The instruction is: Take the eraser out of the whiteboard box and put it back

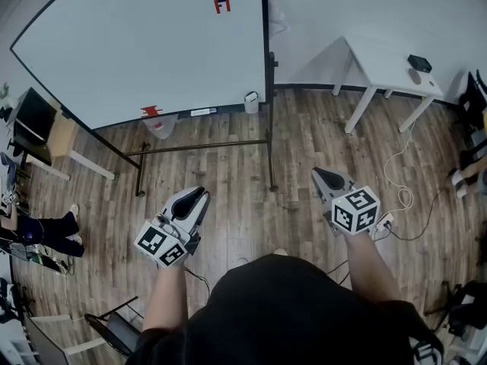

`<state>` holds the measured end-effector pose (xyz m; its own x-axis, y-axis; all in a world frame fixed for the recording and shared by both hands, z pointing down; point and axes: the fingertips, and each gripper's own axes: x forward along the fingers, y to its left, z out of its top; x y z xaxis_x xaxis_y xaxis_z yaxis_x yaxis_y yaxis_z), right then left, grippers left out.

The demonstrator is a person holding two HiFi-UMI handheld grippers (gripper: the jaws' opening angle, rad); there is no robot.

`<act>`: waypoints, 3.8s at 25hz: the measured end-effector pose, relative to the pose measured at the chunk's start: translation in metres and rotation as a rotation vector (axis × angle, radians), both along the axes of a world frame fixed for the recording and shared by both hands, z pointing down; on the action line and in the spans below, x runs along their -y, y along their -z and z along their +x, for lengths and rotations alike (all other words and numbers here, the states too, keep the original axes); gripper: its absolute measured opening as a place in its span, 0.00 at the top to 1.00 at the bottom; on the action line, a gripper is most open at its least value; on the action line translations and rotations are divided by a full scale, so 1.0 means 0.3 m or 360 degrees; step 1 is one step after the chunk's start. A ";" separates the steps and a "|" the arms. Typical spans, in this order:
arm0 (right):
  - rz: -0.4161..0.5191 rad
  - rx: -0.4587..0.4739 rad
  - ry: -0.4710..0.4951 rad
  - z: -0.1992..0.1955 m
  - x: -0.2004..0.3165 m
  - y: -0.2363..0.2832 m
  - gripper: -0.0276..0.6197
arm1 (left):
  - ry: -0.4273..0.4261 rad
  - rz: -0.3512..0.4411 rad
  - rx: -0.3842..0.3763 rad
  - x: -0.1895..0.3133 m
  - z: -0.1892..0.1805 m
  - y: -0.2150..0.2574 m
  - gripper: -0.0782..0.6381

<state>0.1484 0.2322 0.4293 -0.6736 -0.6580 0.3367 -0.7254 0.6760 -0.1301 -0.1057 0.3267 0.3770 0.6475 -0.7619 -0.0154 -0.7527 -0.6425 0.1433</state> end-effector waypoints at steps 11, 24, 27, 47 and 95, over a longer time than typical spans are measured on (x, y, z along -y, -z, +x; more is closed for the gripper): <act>0.0001 0.0036 0.0049 0.196 0.111 -0.038 0.97 | 0.0031 -0.0030 0.0099 0.109 0.261 -0.045 0.80; -0.0074 0.0064 0.0050 0.231 0.217 -0.106 0.97 | 0.0068 -0.0113 0.0214 0.247 0.282 -0.120 0.80; -0.0097 0.0041 0.0043 0.213 0.240 -0.132 0.97 | 0.0051 -0.0101 0.0224 0.287 0.275 -0.136 0.80; -0.0165 -0.0042 -0.0064 -0.028 0.550 -0.180 0.97 | -0.0037 -0.0194 0.0138 0.684 0.036 -0.237 0.80; -0.0195 -0.0146 -0.0259 -0.412 0.876 -0.198 0.97 | -0.0328 -0.0235 0.0167 1.150 -0.324 -0.329 0.80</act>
<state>0.0249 -0.0306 0.4885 -0.5248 -0.7060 0.4757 -0.8362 0.5323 -0.1325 -0.2029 -0.0181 0.4758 0.7812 -0.6030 0.1617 -0.6241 -0.7615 0.1749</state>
